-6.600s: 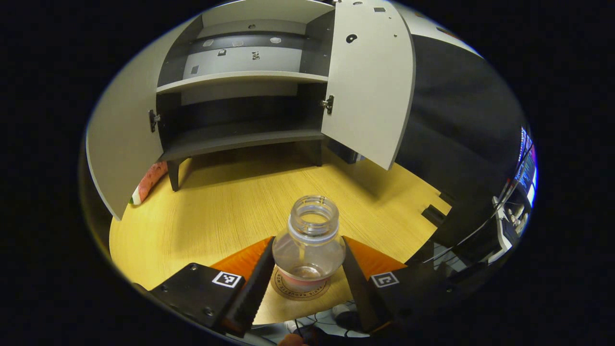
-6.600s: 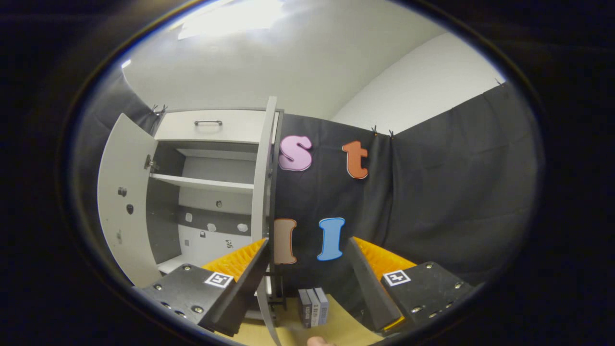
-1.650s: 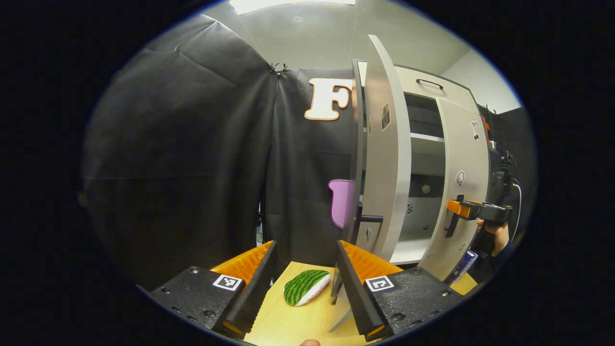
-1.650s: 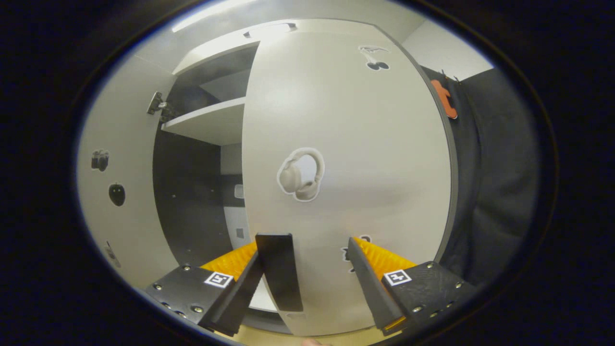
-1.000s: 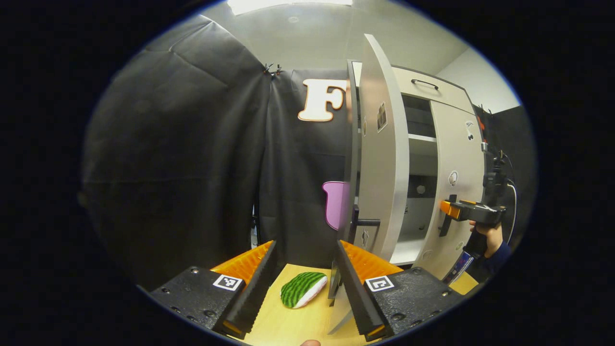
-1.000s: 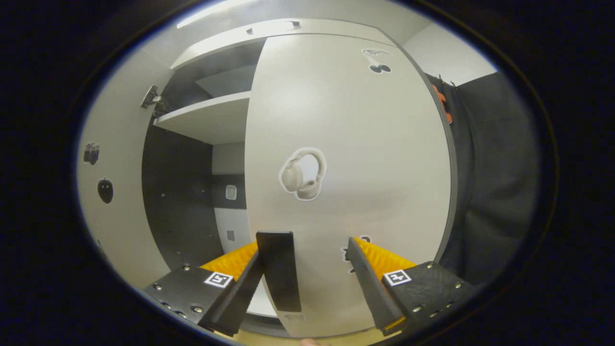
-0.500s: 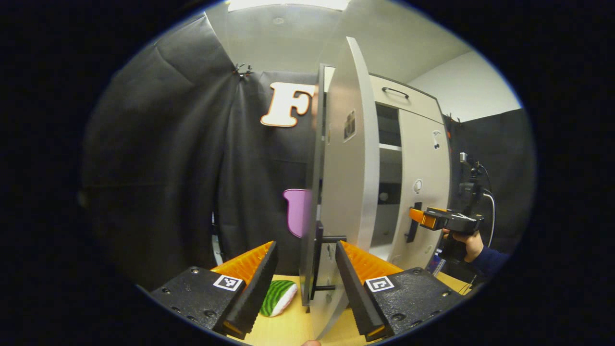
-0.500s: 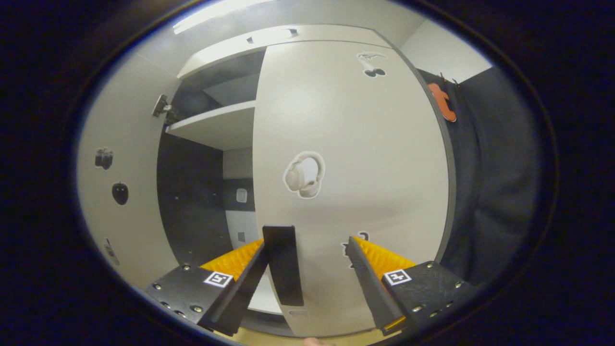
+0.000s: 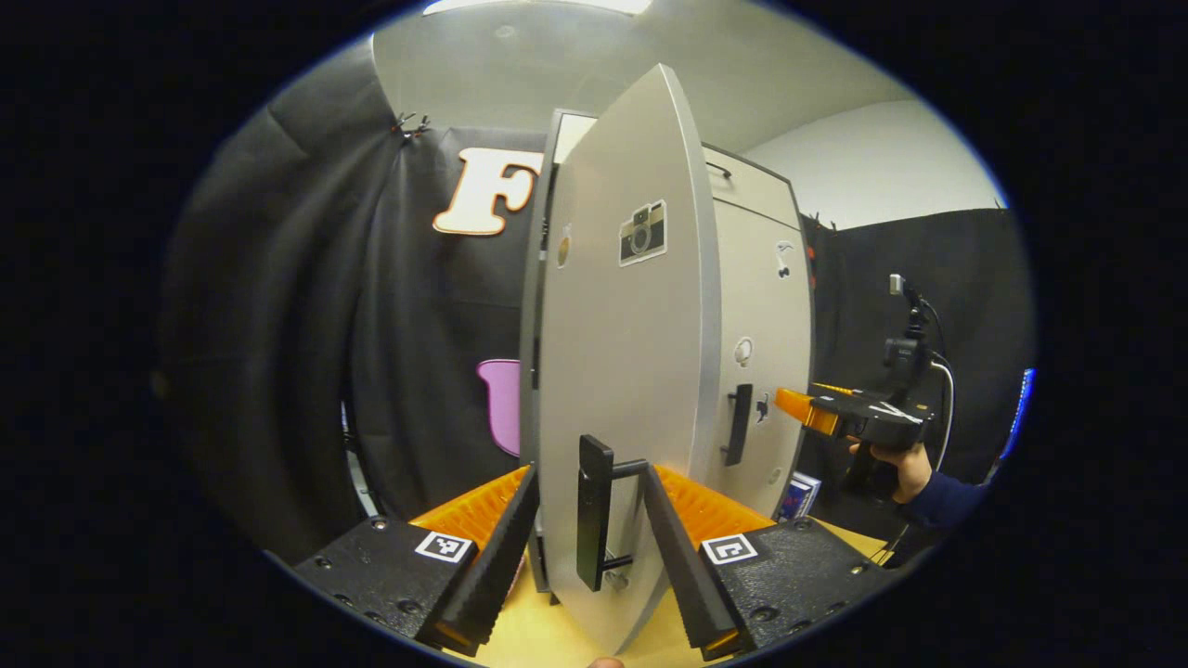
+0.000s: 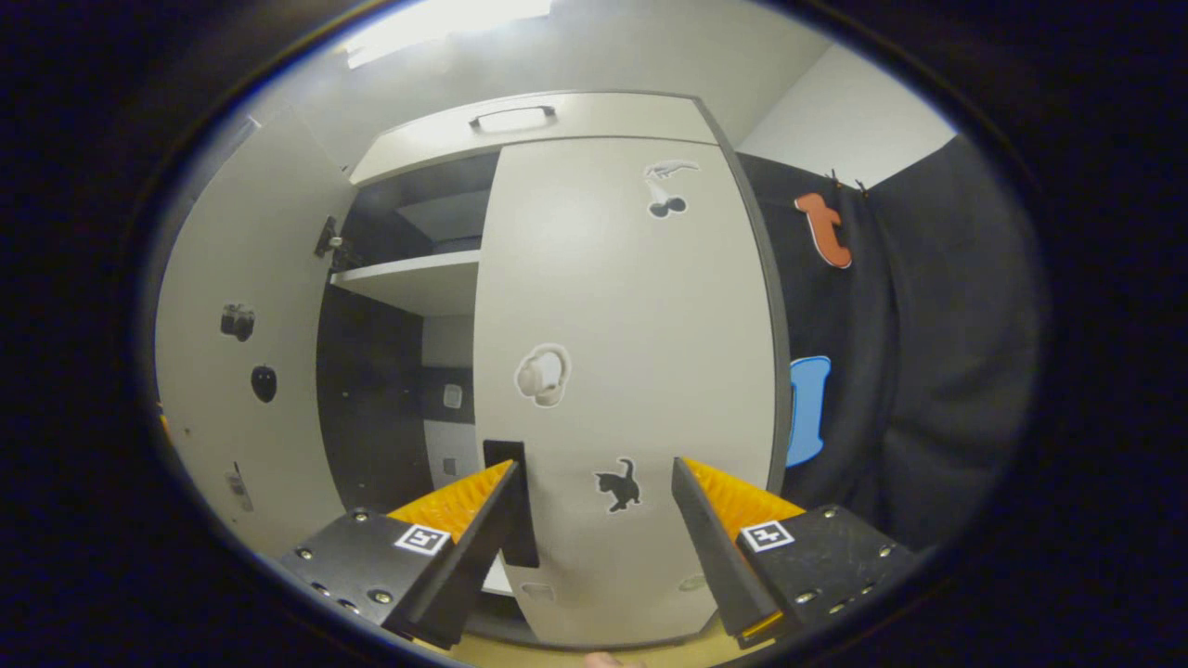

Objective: Grasp the bottle in the cabinet with the left hand and place it on the coaster, then close the right door with the right hand and the left door with the left hand.

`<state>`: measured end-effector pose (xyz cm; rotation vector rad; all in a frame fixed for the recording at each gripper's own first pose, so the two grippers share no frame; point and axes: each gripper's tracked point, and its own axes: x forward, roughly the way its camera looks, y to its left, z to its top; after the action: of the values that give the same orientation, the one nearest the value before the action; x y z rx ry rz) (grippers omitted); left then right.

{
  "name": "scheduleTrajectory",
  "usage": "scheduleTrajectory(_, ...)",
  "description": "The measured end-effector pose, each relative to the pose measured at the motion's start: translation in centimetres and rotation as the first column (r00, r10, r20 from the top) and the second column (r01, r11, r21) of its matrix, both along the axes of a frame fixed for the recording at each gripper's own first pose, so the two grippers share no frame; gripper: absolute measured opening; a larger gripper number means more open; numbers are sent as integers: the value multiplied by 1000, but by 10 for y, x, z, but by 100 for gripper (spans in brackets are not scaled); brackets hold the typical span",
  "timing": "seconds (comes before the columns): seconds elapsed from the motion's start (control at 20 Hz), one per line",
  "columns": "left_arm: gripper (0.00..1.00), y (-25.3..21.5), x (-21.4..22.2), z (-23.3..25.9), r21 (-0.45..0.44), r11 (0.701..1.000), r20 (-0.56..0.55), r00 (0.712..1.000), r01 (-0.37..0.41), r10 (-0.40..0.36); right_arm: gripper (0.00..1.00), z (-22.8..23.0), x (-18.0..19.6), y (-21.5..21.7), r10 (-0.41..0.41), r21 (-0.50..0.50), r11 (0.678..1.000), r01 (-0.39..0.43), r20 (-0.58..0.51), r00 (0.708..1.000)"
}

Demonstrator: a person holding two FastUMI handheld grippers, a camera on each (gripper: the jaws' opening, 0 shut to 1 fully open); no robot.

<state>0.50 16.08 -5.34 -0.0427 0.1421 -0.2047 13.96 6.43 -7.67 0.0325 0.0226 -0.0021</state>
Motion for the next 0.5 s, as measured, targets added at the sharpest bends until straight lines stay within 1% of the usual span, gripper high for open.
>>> scheduleTrajectory(0.1,76,-9,9,-2,15,1000,2,1000,19,-19,98,-2,-9,-19,-27,-16,1000,27,-6,1000)
scheduleTrajectory(0.2,76,-26,15,-5,-11,999,0,999,48,-48,98,-4,-18,-42,-64,-30,998,63,-16,998)
scheduleTrajectory(0.35,76,-48,27,-8,-64,995,0,997,71,-71,98,-5,-30,-75,-118,-14,993,118,-31,993)
scheduleTrajectory(0.4,70,-56,32,-9,-71,995,2,997,76,-76,98,-5,-35,-86,-135,-6,991,135,-33,990)
scheduleTrajectory(0.45,70,-62,39,-11,-70,995,4,997,75,-75,98,-4,-38,-96,-152,-2,988,152,-34,988)
scheduleTrajectory(0.5,76,-67,46,-13,-61,996,5,998,68,-67,97,-3,-42,-107,-168,1,986,169,-35,985)
